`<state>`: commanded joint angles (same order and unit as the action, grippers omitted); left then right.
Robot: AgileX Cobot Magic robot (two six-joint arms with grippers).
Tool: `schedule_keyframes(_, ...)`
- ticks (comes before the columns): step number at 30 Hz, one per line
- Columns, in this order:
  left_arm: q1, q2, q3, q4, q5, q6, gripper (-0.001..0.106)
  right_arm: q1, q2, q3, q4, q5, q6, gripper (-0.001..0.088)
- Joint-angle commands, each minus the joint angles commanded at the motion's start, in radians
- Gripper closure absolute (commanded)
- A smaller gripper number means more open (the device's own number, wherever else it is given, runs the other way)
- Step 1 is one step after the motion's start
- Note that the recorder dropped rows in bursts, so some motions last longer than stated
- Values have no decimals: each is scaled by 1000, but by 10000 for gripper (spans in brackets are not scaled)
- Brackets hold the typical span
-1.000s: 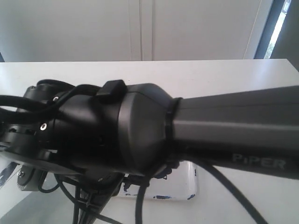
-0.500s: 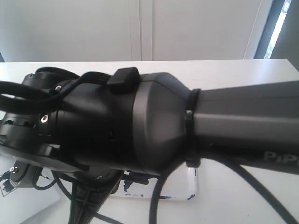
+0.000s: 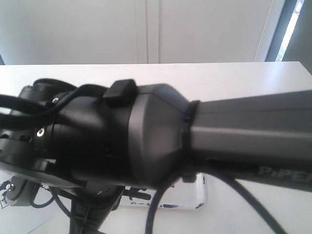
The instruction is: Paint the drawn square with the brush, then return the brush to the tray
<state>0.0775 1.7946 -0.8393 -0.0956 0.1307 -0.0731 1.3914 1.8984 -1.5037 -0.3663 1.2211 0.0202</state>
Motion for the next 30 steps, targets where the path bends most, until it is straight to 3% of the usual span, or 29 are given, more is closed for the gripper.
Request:
schedule_keyframes(6, 0, 0, 0, 0, -2, 2, 613, 6, 6, -51, 17, 0, -20, 868)
schedule_keyframes(13, 0, 0, 0, 0, 0, 4, 613, 6, -19, -144, 145, 0, -107, 868)
schedule_keyframes(21, 0, 0, 0, 0, 12, 4, 613, -56, 24, -147, 181, 0, -101, 868)
schedule_keyframes(30, 0, 0, 0, 0, 12, 4, 613, -56, 111, -147, 187, 0, -103, 868)
